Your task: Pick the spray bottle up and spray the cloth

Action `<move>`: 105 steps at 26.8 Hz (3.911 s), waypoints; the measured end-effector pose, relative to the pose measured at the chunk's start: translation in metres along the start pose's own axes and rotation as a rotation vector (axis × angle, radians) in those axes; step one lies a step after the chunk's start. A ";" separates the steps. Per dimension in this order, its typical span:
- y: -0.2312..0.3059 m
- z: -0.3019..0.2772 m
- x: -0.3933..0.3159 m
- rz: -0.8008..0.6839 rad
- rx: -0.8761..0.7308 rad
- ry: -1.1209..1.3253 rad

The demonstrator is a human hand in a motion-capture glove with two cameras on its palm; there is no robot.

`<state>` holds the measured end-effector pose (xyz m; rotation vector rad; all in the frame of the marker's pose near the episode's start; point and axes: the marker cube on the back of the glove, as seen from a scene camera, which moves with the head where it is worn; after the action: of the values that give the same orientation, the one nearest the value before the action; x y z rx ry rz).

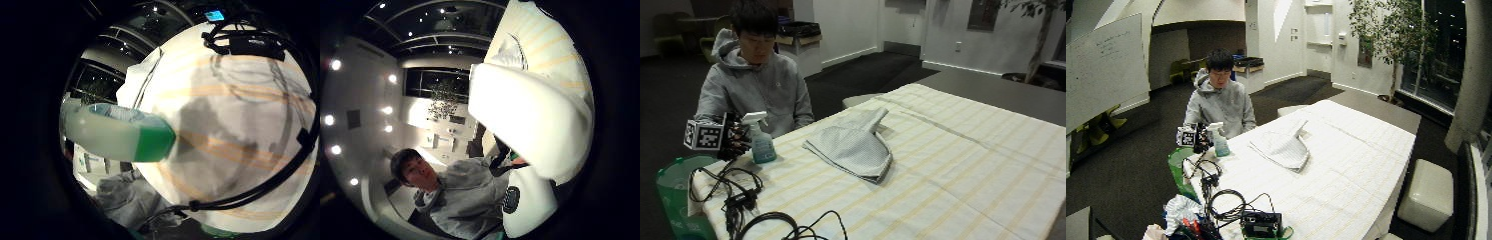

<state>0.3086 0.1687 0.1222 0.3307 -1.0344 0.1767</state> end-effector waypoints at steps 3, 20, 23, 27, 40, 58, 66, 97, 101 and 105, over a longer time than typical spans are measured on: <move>-0.007 0.004 0.000 -0.011 -0.023 -0.020; -0.020 0.027 0.001 -0.015 -0.012 -0.218; -0.020 0.029 0.000 -0.019 -0.007 -0.240; -0.022 0.031 -0.002 -0.017 -0.004 -0.266; -0.029 0.034 -0.006 -0.009 0.025 -0.330; -0.056 0.042 -0.015 -0.008 0.011 -0.341; -0.050 0.078 -0.018 -0.044 0.098 -0.341; -0.175 0.179 -0.226 -0.074 -0.464 0.805; -0.185 0.211 -0.218 -0.070 -0.505 0.899; -0.184 0.241 -0.183 -0.062 -0.552 0.911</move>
<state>0.0756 -0.0857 0.0428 -0.2225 -0.1417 -0.0284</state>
